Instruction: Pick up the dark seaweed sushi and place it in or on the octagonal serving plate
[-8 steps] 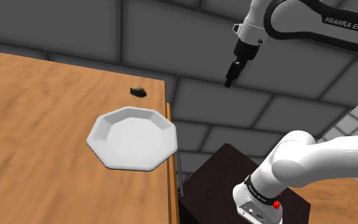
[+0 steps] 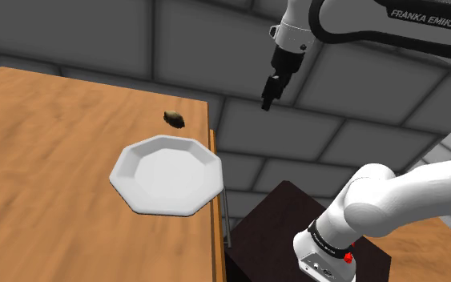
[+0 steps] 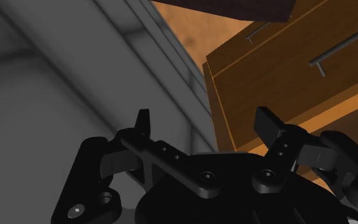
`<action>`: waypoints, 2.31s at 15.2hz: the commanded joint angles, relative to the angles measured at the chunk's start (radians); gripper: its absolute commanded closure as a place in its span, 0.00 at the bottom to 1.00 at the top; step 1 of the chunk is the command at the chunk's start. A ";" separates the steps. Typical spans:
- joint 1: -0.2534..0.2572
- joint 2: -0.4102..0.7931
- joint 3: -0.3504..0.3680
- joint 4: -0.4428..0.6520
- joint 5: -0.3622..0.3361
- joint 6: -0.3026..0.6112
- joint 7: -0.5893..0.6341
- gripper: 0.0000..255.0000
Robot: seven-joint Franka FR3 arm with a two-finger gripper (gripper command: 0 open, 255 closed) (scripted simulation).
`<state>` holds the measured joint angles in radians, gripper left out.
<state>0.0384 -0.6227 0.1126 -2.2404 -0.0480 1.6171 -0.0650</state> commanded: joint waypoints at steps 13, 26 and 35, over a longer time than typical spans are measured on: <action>0.074 0.431 0.217 0.384 0.045 -0.017 0.241 0.00; 0.139 0.692 0.303 0.597 -0.008 -0.010 0.374 0.00; 0.136 0.684 0.302 0.553 -0.006 0.026 0.372 0.00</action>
<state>0.1749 0.0616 0.4147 -1.6867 -0.0537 1.6429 0.3074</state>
